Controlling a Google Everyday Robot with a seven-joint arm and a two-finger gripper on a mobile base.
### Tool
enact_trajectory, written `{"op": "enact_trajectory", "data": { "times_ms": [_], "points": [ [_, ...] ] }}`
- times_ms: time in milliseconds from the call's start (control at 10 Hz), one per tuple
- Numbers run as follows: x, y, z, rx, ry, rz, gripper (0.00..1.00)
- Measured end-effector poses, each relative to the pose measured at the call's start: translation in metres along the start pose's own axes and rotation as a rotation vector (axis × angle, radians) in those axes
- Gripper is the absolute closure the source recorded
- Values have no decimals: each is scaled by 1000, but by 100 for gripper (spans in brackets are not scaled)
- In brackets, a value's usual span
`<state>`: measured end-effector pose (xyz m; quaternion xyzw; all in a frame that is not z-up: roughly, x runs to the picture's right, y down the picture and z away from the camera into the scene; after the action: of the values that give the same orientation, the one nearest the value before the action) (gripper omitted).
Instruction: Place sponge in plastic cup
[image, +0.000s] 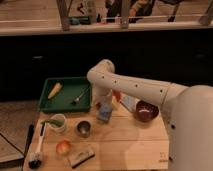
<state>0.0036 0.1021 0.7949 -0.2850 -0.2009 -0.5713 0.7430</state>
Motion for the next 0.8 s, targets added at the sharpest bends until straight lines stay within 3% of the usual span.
{"op": "enact_trajectory", "data": {
  "times_ms": [800],
  "points": [
    [12, 1, -6, 33, -3, -7, 20]
  ]
}}
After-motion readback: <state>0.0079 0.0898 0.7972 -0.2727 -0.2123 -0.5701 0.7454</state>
